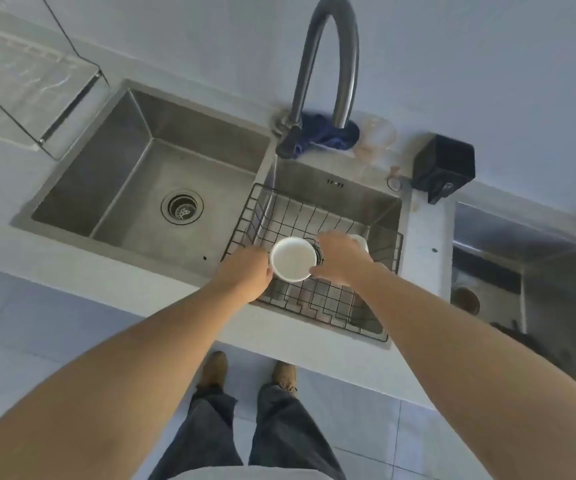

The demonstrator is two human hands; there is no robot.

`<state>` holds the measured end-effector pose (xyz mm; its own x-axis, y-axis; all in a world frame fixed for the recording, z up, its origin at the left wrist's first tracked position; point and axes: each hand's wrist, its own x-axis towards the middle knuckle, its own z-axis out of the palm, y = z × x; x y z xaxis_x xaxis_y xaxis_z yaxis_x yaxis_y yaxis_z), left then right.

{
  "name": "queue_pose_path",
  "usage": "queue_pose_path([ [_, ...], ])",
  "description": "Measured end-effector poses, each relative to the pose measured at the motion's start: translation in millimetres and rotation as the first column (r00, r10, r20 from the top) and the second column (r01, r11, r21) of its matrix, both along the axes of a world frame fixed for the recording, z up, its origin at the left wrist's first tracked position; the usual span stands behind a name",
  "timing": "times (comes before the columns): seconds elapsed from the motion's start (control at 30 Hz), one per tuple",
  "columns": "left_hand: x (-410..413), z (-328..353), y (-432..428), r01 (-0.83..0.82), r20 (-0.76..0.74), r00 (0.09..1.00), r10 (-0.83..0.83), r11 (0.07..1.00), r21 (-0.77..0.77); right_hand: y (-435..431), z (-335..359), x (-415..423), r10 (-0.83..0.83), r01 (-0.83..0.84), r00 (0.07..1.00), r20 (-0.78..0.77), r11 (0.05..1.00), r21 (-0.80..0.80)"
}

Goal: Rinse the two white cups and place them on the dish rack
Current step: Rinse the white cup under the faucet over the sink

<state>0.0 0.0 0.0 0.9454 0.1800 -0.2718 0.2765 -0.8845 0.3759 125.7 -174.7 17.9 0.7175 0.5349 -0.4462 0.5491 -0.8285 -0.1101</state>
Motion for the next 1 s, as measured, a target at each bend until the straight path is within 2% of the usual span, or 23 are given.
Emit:
queue_pose_path([
  [0.1,4,-7,-6,-0.052,-0.034,0.998,0.055,0.997,0.061,7,-8,13,0.171,-0.172,0.985,-0.017,0.983,-0.067],
  [0.2,7,-15,-15,-0.06,-0.089,0.993,0.071,0.991,0.116,10,-18,23,0.259,-0.265,0.963,-0.072,0.959,-0.098],
  [0.3,10,-21,-21,-0.089,-0.134,0.984,0.115,0.979,0.185,11,-26,30,0.296,-0.303,0.95,-0.099,0.95,-0.07],
  [0.5,14,-28,-24,-0.132,-0.144,0.977,0.156,0.978,0.163,8,-39,36,0.38,-0.383,0.922,-0.076,0.923,-0.031],
  [0.8,11,-31,-25,-0.147,-0.149,0.973,0.174,0.973,0.178,8,-44,34,0.379,-0.378,0.923,-0.067,0.925,0.028],
  [1.0,14,-7,-21,-0.163,-0.083,0.98,0.181,0.968,0.191,10,-11,42,0.314,-0.307,0.945,-0.091,0.948,0.084],
])
